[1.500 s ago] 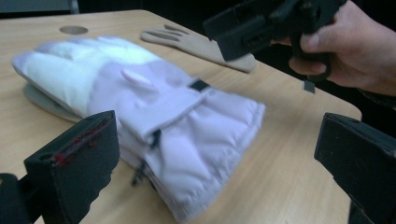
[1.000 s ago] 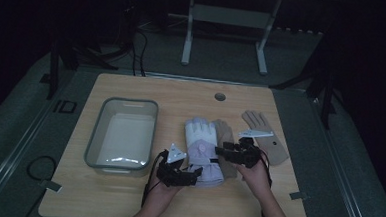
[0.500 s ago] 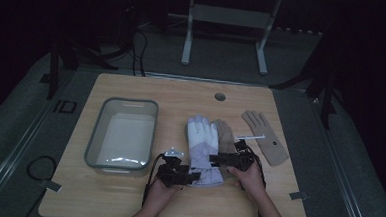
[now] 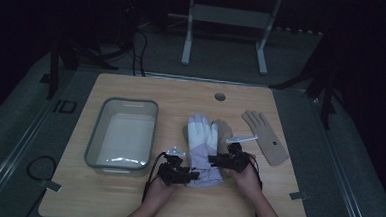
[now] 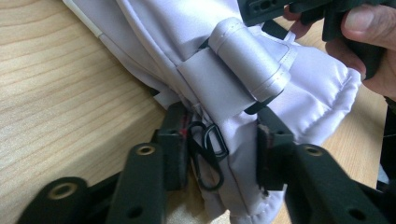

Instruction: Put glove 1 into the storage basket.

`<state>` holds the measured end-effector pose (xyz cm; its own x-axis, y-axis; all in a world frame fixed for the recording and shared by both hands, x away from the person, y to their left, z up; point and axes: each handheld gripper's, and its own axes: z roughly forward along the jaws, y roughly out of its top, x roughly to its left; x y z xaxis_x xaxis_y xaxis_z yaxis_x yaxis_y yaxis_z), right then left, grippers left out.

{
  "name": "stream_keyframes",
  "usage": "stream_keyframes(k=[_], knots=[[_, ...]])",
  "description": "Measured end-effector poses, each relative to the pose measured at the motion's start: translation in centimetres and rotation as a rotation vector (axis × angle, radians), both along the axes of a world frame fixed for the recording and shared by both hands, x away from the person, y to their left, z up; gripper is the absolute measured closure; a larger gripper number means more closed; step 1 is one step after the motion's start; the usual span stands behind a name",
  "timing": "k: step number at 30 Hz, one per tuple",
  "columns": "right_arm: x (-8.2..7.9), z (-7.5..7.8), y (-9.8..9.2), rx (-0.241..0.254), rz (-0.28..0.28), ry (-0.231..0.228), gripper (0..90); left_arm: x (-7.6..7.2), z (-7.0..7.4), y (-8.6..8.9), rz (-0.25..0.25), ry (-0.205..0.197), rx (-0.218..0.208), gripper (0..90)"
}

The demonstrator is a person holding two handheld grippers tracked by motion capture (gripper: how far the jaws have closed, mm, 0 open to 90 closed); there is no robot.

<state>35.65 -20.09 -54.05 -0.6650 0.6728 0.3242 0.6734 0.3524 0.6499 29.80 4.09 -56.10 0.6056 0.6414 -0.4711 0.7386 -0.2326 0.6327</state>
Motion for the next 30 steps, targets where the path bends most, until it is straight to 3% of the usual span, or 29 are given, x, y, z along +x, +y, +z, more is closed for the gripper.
stream_keyframes(k=[4,6,16,30], knots=[[-1.1,0.6,0.9,-0.072,-0.018,-0.09,76.4,0.1,0.3,0.0,-0.01,0.011,0.006,69.7],[-1.4,0.7,1.0,-0.075,-0.024,-0.107,76.6,0.2,0.4,0.1,-0.018,0.018,0.007,71.1],[-1.9,2.2,1.2,-0.063,-0.037,-0.103,77.8,-0.4,1.9,0.3,-0.016,-0.01,0.011,73.9],[-2.0,7.1,2.9,-0.005,-0.044,-0.187,77.8,0.2,7.3,2.5,-0.045,-0.084,0.042,73.9]])
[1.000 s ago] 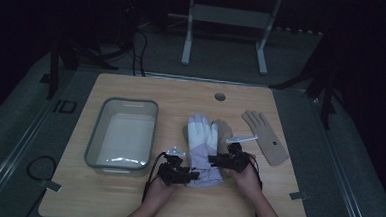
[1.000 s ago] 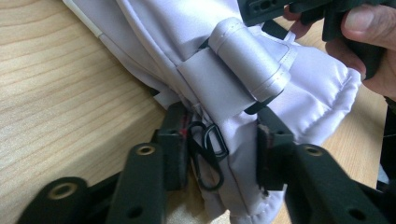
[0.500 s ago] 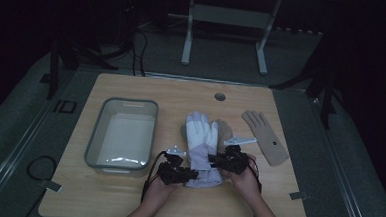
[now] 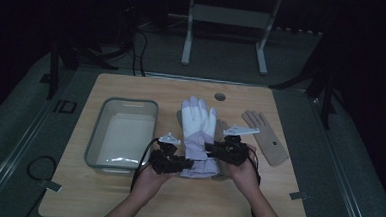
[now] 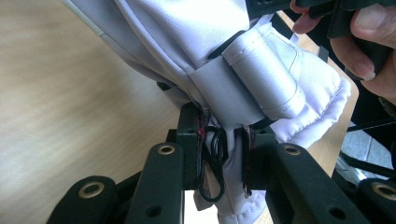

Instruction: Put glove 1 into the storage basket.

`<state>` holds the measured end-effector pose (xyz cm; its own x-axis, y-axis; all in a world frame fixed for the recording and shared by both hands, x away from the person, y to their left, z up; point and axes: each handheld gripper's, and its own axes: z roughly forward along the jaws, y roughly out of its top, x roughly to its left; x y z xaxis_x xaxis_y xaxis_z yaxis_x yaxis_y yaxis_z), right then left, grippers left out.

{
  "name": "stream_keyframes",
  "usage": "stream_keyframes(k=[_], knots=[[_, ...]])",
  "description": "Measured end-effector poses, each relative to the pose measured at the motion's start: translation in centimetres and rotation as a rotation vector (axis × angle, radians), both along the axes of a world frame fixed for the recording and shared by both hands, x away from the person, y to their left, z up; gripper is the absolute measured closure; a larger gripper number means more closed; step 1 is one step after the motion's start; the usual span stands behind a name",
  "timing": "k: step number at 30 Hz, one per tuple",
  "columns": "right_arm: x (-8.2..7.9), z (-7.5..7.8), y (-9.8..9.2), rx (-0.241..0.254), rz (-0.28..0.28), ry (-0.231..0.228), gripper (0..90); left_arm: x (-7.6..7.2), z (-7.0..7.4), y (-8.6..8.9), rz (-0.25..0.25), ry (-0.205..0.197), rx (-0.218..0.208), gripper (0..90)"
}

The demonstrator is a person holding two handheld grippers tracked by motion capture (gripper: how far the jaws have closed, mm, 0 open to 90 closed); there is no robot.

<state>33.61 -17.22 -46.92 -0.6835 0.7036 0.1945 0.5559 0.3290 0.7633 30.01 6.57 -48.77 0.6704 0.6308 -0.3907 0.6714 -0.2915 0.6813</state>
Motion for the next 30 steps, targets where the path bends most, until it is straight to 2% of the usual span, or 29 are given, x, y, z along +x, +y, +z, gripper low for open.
stream_keyframes(k=[5,12,18,30], knots=[[0.2,1.7,0.9,0.021,-0.002,-0.022,77.8,0.3,1.9,1.0,-0.006,-0.028,0.016,73.8],[0.5,3.6,3.0,0.037,0.007,-0.054,77.8,0.5,3.9,3.2,-0.003,-0.042,0.035,73.7],[0.7,4.2,5.3,0.036,0.031,-0.06,77.8,0.6,4.7,5.6,-0.003,-0.038,0.051,73.7],[1.0,5.1,11.2,0.067,0.067,-0.055,77.8,0.2,6.5,11.3,0.02,-0.029,0.123,73.7]])
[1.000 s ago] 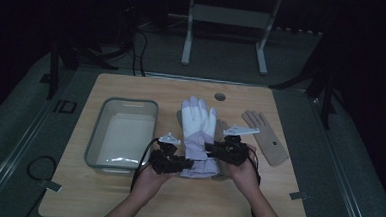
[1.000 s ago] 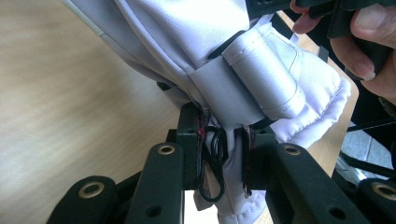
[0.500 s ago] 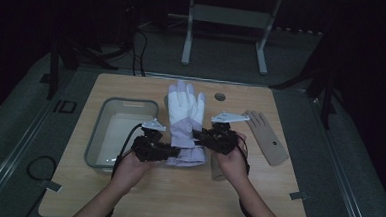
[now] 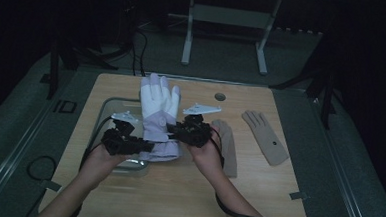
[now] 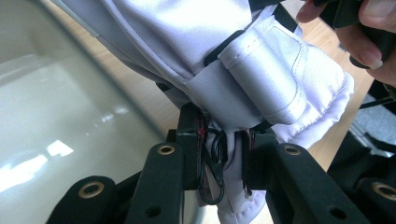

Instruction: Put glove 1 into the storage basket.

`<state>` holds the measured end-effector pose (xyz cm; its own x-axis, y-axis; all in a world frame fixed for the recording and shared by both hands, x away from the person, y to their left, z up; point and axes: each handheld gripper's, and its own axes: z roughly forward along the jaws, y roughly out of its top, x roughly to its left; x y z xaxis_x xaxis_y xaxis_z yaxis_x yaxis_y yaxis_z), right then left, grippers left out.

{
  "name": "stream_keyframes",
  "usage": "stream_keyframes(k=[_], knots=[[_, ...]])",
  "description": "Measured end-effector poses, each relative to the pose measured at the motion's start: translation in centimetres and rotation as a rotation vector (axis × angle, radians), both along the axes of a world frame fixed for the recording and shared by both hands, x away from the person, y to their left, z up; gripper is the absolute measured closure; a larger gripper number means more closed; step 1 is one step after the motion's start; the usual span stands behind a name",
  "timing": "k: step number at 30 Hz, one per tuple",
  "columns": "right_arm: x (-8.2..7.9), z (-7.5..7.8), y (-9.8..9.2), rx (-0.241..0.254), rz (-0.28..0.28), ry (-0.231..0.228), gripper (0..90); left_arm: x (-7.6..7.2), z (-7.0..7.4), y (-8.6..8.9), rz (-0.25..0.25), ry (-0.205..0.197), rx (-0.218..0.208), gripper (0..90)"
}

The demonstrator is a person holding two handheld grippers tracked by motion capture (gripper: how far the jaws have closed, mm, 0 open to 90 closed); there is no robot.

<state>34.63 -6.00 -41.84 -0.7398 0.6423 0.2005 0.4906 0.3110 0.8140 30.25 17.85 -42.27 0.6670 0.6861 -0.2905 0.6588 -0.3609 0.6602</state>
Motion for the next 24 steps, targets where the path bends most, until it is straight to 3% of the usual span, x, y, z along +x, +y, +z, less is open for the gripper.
stream_keyframes(k=[6,15,19,24], knots=[[0.3,-0.4,3.8,0.014,0.004,0.02,77.8,0.1,0.0,3.5,0.032,0.034,0.027,73.7],[0.8,-1.8,9.1,0.026,0.029,0.075,77.8,0.4,-0.6,8.5,0.032,0.098,0.065,73.6],[1.0,-2.6,10.6,0.024,0.035,0.092,77.8,0.7,-1.3,9.8,0.026,0.113,0.075,73.6],[1.5,-3.8,11.4,0.003,0.021,0.12,77.8,1.6,-2.9,10.2,0.015,0.141,0.063,73.6]])
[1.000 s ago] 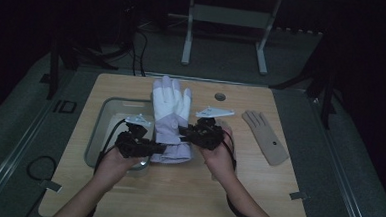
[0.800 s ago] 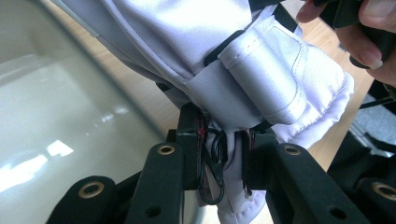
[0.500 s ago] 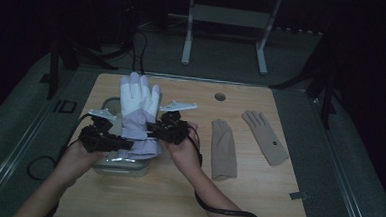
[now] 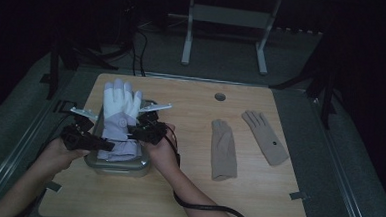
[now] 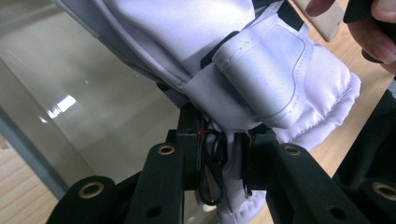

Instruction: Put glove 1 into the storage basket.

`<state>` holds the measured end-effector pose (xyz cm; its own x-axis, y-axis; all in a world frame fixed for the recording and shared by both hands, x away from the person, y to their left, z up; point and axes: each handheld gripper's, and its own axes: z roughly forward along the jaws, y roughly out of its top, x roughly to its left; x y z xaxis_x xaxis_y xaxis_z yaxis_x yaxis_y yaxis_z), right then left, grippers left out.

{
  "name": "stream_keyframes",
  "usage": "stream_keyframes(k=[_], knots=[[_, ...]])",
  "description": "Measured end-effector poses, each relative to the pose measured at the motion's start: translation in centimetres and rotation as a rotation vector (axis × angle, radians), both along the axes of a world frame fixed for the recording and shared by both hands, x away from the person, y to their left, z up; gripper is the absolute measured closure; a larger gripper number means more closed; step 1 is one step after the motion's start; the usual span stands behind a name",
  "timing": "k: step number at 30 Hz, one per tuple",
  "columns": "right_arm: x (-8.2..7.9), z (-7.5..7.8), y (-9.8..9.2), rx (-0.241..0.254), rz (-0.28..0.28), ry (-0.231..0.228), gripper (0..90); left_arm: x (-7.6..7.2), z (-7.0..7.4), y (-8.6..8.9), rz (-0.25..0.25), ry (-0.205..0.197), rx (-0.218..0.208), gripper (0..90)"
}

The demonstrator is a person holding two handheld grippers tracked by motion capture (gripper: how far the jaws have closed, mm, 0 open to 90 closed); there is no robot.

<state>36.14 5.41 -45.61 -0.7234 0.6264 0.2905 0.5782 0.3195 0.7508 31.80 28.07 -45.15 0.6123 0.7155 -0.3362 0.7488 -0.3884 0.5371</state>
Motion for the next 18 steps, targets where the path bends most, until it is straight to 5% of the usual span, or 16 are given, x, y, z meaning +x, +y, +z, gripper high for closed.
stream_keyframes(k=[9,18], knots=[[0.4,-3.1,0.6,-0.1,-0.007,0.066,77.2,0.7,-3.0,-0.5,0.0,0.089,0.033,73.4],[1.1,-2.7,1.5,-0.229,0.003,0.133,75.8,0.7,-4.1,-1.5,0.0,0.112,0.063,71.2]])
